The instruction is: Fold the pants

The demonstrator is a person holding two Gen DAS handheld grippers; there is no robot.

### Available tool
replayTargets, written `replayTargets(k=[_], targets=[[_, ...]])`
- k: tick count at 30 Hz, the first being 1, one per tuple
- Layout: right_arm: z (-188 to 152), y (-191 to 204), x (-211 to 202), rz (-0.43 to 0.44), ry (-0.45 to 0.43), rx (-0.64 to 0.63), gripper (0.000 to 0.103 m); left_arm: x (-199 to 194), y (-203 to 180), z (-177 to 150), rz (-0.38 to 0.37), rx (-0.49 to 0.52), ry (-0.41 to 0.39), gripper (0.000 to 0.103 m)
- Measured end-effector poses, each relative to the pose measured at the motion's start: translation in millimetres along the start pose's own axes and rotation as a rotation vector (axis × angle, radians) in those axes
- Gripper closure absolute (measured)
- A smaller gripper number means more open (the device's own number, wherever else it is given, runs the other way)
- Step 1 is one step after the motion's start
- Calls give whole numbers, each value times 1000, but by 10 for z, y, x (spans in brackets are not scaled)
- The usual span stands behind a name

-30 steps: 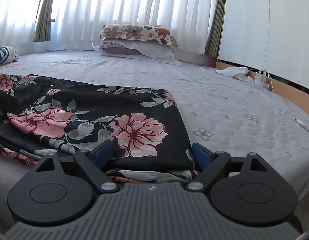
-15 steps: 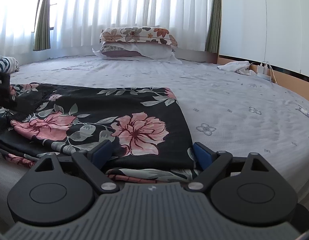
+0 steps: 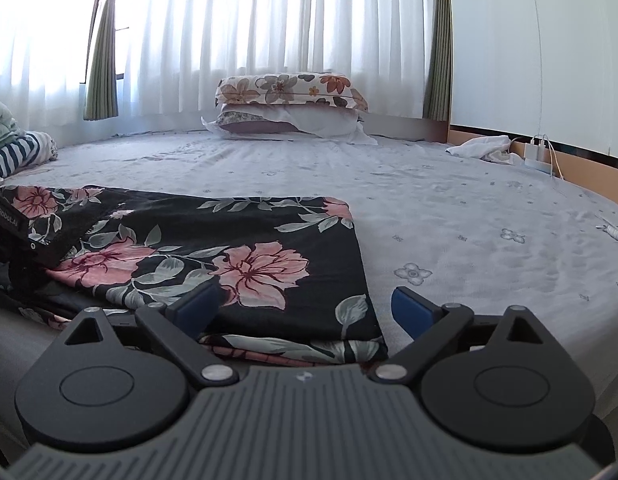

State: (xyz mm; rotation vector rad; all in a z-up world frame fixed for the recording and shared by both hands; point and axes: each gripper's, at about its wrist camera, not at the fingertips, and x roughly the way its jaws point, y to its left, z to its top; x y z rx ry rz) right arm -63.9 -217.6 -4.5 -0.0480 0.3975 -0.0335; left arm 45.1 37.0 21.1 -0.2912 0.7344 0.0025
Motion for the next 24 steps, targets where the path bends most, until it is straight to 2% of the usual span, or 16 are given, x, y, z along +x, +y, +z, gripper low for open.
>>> replayTargets(k=[4, 6, 8, 9, 10, 12, 14, 17, 19, 22, 24], targets=[[-3, -24, 6, -7, 8, 4, 3, -29, 5, 37, 67, 18, -37, 92], [7, -41, 8, -6, 5, 0, 3, -62, 25, 95, 84, 13, -32, 86], [30, -31, 1, -4, -4, -7, 3, -151, 46, 161, 75, 8, -65, 53], [51, -25, -1, 1, -9, -7, 3, -196, 45, 205, 76, 14, -98, 51], [74, -21, 2, 7, -14, -1, 3, -236, 31, 256, 76, 30, -130, 52], [141, 5, 35, 27, -17, 16, 3, -249, -12, 376, 44, 59, -154, 60], [196, 38, 90, 58, -17, 35, 5, -199, -49, 489, -50, 51, -136, 99], [239, 134, 196, 86, -15, 52, 10, -27, -213, 579, -163, 78, -81, 95], [244, 216, 252, 103, -6, 48, 12, 132, -386, 565, -186, 138, -67, 95], [223, 332, 307, 127, 6, 33, 12, 433, -585, 501, -162, 189, -43, 95], [206, 388, 327, 137, 13, 21, 12, 626, -610, 468, -110, 179, -31, 95]])
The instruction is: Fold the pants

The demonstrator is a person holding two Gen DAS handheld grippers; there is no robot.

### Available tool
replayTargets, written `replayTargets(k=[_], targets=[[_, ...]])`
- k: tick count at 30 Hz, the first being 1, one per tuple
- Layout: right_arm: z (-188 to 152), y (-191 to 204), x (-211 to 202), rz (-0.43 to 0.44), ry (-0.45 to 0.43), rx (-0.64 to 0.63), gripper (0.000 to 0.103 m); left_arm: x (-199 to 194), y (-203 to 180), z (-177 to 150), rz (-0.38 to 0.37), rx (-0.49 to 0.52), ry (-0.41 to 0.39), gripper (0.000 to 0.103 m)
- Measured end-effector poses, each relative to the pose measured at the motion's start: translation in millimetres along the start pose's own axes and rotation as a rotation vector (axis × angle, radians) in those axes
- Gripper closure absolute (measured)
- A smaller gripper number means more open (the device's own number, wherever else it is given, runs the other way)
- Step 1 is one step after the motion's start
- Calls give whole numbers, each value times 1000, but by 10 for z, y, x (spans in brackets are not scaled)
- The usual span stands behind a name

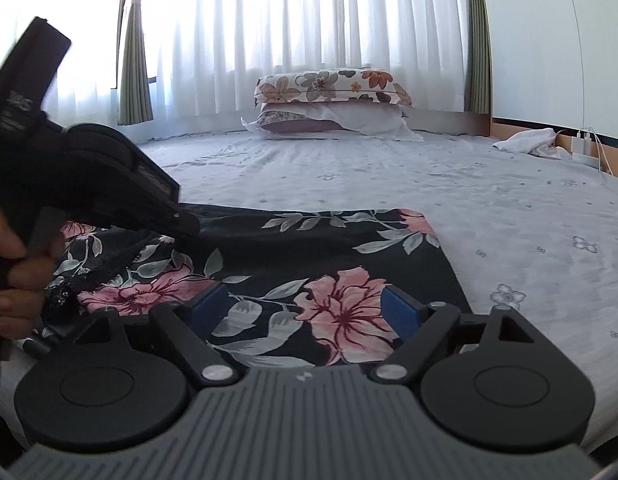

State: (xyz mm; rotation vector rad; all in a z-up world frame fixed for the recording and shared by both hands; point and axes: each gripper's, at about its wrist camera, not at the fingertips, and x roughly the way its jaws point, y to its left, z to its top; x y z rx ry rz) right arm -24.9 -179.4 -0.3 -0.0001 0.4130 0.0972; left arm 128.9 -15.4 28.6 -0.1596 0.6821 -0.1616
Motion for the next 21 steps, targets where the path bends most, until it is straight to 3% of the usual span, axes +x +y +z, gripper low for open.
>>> replayTargets(k=[4, 18, 19, 21], targets=[[-62, 37, 54, 13, 32, 5, 12, 237, 122, -28, 96, -42, 13, 95], [-191, 70, 94, -8, 41, -52, 11, 201, 195, -12, 149, 12, 3, 94], [-180, 68, 85, -7, 43, -51, 10, 172, 211, -3, 141, 2, 6, 91], [-154, 60, 71, -2, 49, -43, 9, 82, 256, 14, 151, -17, -2, 63]])
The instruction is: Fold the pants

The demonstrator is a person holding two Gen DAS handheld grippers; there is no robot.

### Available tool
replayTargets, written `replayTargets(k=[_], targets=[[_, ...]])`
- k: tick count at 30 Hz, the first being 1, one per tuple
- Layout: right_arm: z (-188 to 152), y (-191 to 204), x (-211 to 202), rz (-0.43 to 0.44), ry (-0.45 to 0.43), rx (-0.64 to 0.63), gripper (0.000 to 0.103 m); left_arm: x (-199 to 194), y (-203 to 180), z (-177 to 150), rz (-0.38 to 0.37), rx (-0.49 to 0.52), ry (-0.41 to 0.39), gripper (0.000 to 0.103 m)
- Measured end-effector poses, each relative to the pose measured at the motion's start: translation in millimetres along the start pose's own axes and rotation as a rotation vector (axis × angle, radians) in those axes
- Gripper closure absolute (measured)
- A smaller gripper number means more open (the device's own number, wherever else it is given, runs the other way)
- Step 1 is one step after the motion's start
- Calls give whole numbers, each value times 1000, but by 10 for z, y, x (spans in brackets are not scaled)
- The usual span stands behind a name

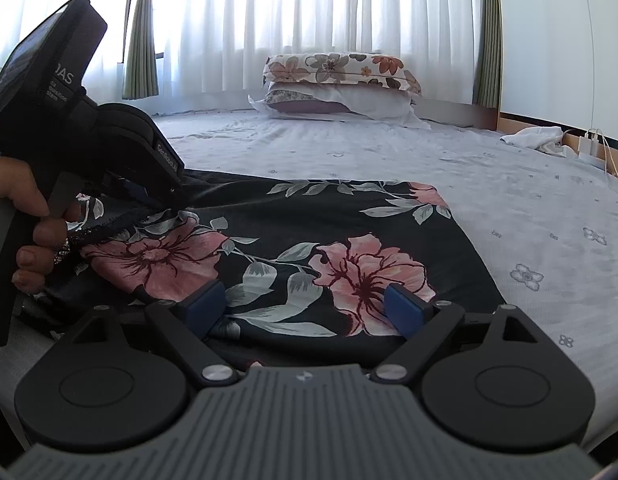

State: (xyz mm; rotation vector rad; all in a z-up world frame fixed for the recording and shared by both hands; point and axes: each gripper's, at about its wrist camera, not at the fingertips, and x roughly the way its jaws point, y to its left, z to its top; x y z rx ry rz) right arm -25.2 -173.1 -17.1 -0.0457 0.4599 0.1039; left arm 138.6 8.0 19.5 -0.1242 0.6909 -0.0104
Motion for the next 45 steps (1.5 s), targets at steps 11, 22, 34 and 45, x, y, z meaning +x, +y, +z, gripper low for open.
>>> replayTargets(k=[11, 22, 34, 45], targets=[[206, 237, -108, 24, -60, -28, 6, -703, 871, 11, 106, -131, -89, 13], [357, 916, 359, -39, -7, -131, 6, -1234, 2009, -245, 384, -394, -183, 2], [253, 1062, 464, 36, 55, -120, 6, -1138, 2685, -533, 530, -614, -192, 2], [225, 1007, 472, 53, 53, -92, 5, -982, 2945, -507, 503, -669, -259, 2]])
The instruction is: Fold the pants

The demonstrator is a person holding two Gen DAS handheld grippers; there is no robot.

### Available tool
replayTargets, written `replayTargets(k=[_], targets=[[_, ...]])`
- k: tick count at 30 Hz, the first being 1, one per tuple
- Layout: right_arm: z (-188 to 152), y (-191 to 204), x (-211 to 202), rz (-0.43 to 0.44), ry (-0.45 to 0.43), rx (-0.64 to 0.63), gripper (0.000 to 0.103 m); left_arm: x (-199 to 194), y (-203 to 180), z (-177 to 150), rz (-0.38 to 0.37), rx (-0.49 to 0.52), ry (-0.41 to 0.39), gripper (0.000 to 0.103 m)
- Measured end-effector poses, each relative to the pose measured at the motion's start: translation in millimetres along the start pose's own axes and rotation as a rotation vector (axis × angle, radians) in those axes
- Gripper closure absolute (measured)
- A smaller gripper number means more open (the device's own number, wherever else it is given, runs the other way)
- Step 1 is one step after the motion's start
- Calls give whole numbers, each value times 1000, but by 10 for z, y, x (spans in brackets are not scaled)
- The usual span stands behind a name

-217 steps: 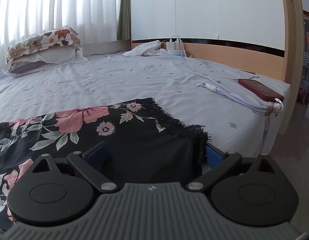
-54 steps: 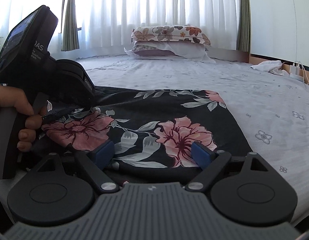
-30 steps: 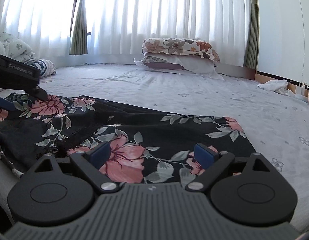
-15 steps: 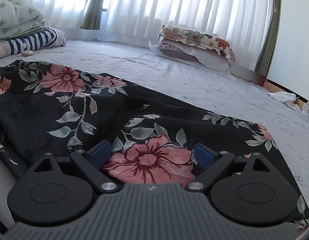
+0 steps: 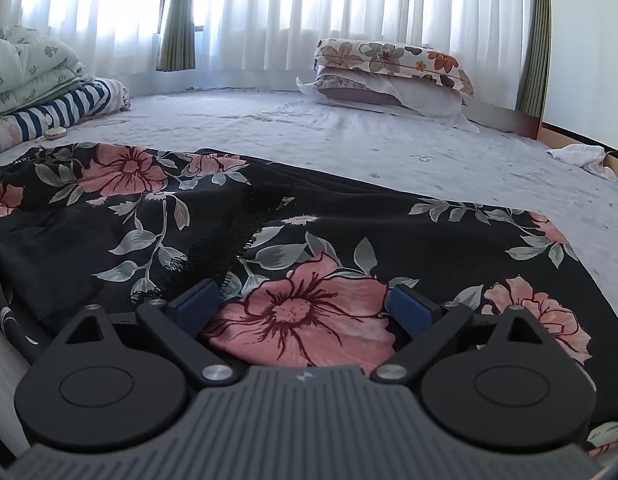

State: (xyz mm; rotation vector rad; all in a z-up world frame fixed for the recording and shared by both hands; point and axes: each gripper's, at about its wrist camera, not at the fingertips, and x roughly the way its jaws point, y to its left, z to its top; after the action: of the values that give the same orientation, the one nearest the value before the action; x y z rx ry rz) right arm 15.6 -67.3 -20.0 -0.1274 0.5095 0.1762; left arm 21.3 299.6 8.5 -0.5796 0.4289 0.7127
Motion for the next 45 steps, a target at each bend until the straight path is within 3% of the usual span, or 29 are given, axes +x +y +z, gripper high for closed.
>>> replayTargets(k=[3, 4, 5, 7, 10, 16, 25, 30, 36, 41, 45], targets=[[0, -1, 0, 0, -3, 0, 5, 31, 18, 13, -23, -11, -2, 6], [-1, -3, 0, 1, -3, 1, 5, 33, 18, 16, -26, -10, -5, 21], [-2, -3, -1, 1, -4, 1, 4, 36, 11, 19, -28, -3, -2, 43], [-1, -3, 1, 0, -4, 0, 4, 51, -24, 28, -28, 16, 22, 69], [1, -6, -1, 1, -6, 1, 4, -17, -91, 28, -38, 41, 8, 87], [99, -77, -50, 26, 31, 22, 3, -362, -330, 87, -130, 103, -52, 89], [320, -556, -524, 109, -34, 160, 3, -1095, -1071, -63, -410, 254, -64, 89], [335, -1025, -734, 89, -39, 246, 2, -1467, -1608, -499, -608, 350, 43, 89], [53, -1151, -873, 71, -14, 148, 2, -1744, -2167, -1119, -782, 485, 251, 89], [-181, -1249, -948, 26, 21, 159, 2, -2065, -2434, -1532, -870, 600, 310, 88], [-256, -1328, -1027, 32, 6, 186, 2, -2126, -2628, -1852, -889, 679, 433, 82]])
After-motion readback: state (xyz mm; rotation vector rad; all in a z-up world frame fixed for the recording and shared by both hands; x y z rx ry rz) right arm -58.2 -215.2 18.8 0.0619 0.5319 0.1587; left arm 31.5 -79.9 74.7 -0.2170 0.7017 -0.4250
